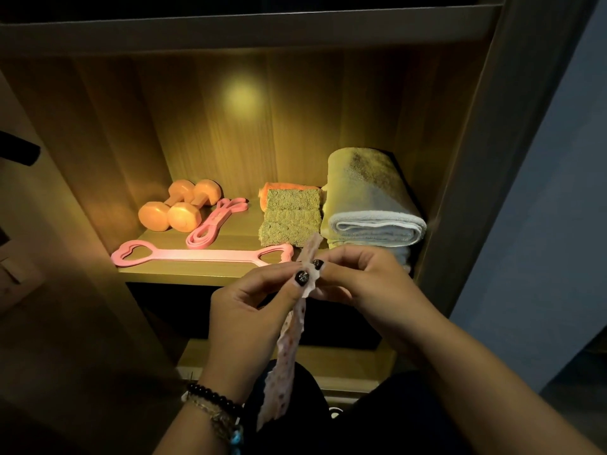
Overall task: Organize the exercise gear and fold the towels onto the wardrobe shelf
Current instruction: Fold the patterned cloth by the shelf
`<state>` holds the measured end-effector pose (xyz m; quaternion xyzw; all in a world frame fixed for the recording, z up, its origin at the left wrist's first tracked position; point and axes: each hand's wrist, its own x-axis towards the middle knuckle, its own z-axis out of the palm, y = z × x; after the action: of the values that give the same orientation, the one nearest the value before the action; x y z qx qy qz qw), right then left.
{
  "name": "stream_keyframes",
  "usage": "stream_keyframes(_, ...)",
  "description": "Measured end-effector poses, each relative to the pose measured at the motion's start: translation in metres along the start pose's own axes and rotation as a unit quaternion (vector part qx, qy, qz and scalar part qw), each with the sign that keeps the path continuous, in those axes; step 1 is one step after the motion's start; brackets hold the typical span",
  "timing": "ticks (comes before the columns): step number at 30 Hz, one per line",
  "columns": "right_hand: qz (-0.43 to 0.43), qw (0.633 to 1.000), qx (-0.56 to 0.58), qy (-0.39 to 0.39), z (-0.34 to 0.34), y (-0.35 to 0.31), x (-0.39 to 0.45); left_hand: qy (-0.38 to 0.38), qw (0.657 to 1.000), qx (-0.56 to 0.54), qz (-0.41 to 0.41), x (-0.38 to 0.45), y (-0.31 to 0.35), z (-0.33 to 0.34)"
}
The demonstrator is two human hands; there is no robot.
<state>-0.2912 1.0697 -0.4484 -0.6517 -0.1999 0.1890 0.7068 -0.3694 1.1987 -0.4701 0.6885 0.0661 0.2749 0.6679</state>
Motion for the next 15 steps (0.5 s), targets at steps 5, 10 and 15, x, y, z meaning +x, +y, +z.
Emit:
stream_keyframes(5, 0.005, 1.000, -0.005, 0.003, 0.004, 0.000, 0.000, 0.001, 1.000, -0.019, -0.012, 0.002, 0.000, -0.001)
stream_keyframes(10, 0.042, 0.998, -0.041, 0.036, 0.001, 0.001, 0.007, 0.003, 0.998, -0.020, -0.057, 0.010, -0.007, -0.005)
stream_keyframes(15, 0.013, 0.984, -0.136, 0.115, -0.030, -0.011, 0.016, 0.127, 0.977, 0.167, 0.049, 0.037, -0.006, -0.040)
